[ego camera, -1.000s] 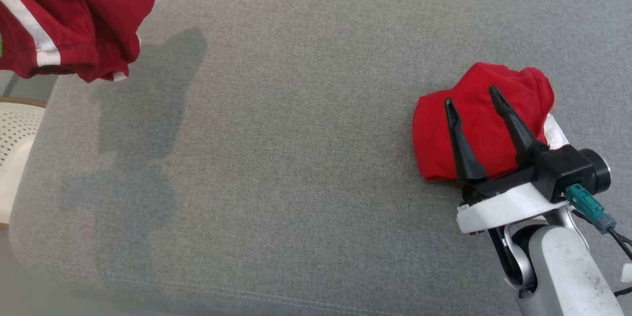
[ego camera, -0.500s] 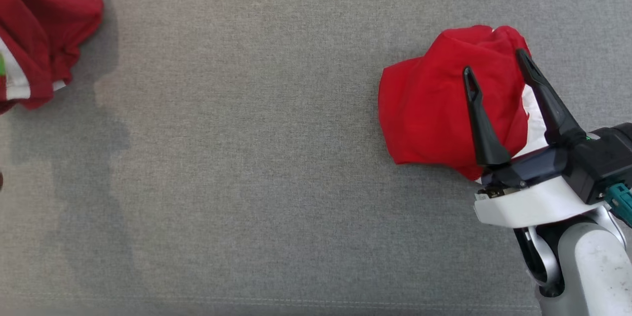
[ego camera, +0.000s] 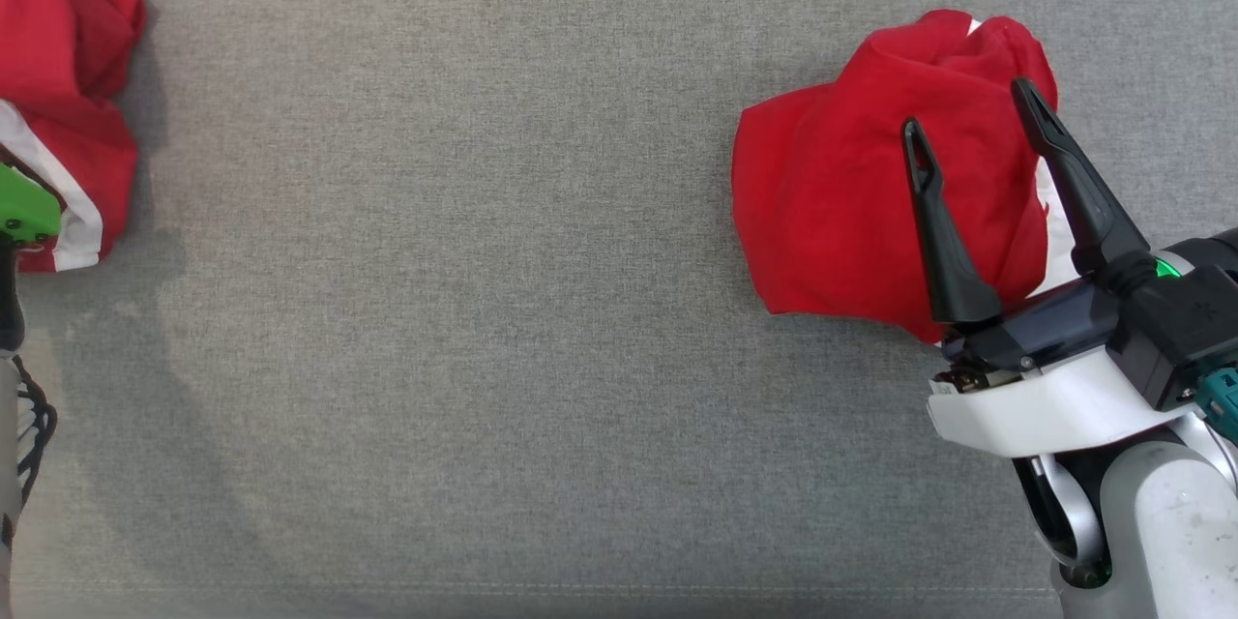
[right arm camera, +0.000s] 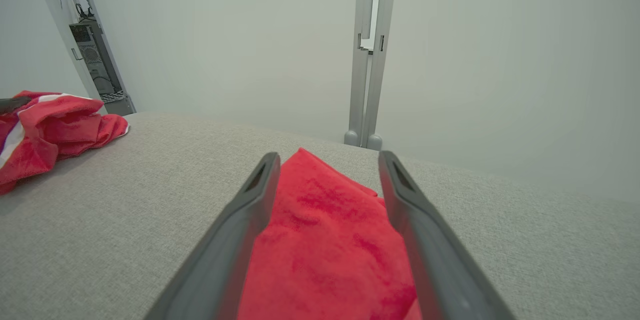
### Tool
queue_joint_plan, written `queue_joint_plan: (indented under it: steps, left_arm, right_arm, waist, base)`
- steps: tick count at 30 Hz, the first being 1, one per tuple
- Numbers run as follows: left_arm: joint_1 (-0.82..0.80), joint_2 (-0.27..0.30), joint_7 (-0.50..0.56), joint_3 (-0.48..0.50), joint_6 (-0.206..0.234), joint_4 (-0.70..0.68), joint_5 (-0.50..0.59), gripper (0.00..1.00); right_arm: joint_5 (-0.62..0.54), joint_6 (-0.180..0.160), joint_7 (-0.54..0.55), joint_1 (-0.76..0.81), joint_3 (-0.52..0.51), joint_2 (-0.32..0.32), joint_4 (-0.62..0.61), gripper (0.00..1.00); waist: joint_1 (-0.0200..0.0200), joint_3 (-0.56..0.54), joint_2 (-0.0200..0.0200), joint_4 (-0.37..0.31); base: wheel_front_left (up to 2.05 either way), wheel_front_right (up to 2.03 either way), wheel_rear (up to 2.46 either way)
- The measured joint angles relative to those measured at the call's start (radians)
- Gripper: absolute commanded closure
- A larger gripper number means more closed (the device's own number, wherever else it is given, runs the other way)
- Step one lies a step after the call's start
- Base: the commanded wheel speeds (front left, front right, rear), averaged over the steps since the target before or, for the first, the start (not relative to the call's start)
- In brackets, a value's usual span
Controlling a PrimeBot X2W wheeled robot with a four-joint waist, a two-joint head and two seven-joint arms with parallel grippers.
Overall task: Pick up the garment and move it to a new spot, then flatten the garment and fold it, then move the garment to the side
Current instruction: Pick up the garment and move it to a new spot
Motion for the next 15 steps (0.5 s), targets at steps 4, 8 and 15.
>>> queue_joint_plan:
  steps: [4, 8, 15]
  left_arm:
    - [-0.002, 0.021, 0.0, 0.03, 0.0, -0.038, 0.025, 0.0]
    - [-0.005, 0.035, 0.0, 0.062, 0.0, -0.114, 0.063, 0.0]
    - [0.015, 0.025, -0.001, 0.06, 0.0, -0.252, 0.108, 0.0]
  right_arm:
    - [0.002, 0.0, -0.008, 0.0, -0.005, -0.001, 0.016, 0.0]
    - [0.016, 0.0, -0.034, 0.002, -0.009, 0.004, 0.052, 0.0]
    - [0.046, 0.0, -0.087, 0.008, 0.007, 0.021, 0.131, 0.0]
  waist:
    - [0.0, -0.015, 0.0, 0.002]
    - [0.0, -0.044, 0.0, 0.0]
    - [0.0, -0.109, 0.0, -0.02]
  base:
    - [0.0, 0.0, 0.0]
    - [0.0, 0.0, 0.0]
    - [0.0, 0.0, 0.0]
